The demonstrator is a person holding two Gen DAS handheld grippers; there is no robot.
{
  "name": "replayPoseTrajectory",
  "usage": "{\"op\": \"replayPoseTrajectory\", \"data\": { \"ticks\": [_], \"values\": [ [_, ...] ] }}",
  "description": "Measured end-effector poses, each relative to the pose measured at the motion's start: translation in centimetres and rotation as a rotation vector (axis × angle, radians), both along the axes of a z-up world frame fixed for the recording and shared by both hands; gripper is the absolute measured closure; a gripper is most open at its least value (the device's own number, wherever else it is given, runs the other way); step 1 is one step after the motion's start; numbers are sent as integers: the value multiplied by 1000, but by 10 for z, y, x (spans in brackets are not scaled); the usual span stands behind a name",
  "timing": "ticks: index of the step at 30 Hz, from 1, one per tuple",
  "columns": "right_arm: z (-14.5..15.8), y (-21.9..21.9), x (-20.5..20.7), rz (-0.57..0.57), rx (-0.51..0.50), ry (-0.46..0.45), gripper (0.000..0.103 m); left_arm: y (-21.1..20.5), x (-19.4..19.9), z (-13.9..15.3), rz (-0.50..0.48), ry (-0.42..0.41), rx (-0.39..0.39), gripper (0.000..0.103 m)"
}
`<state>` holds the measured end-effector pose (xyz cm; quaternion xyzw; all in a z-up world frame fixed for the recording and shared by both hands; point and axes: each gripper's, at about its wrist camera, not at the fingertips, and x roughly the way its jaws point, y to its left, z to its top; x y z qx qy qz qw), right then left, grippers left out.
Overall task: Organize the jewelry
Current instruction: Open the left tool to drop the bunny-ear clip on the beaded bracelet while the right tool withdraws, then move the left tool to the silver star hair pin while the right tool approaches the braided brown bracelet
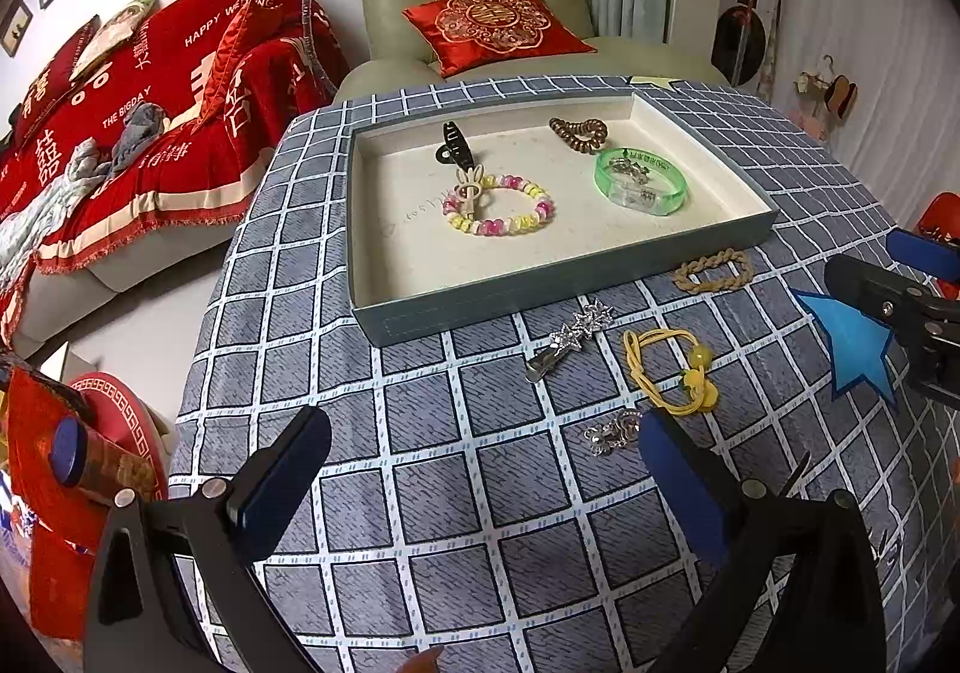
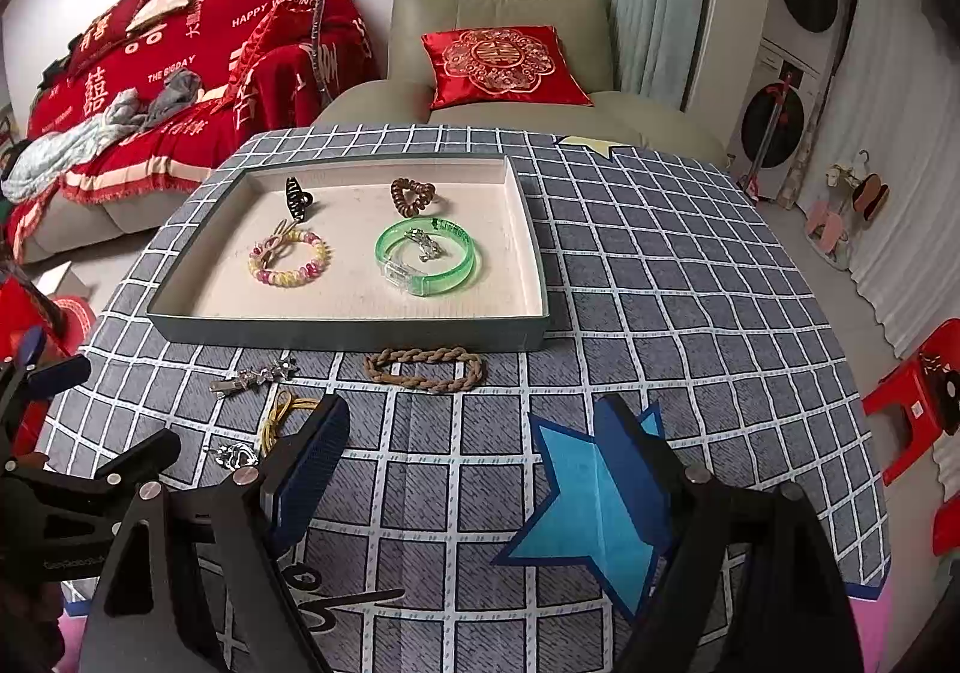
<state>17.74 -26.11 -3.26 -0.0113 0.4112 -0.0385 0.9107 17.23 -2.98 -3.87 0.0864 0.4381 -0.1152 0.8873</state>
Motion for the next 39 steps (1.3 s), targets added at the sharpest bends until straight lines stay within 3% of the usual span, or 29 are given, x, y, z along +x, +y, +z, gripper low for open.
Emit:
{"op": "replayPoseTrajectory", "data": {
  "ticks": [12,22,34,35,39],
  "values": [
    [-3,-1,2,-1,-7,10,17,0,1,-2,7,4,20,0],
    [-8,-7,4,9,53,24,17,0,3,-4,-15,12,20,0],
    [-39,-28,18,39,183,188,17,-8,17,-18,-86,89,-6,0],
    [-42,-30,21,37,192,198,17,-9,19,-20,-89,98,-2,5],
    [-50,-32,33,39,232,230,17,-15,29,-28,-95,124,8,9]
  ]
}}
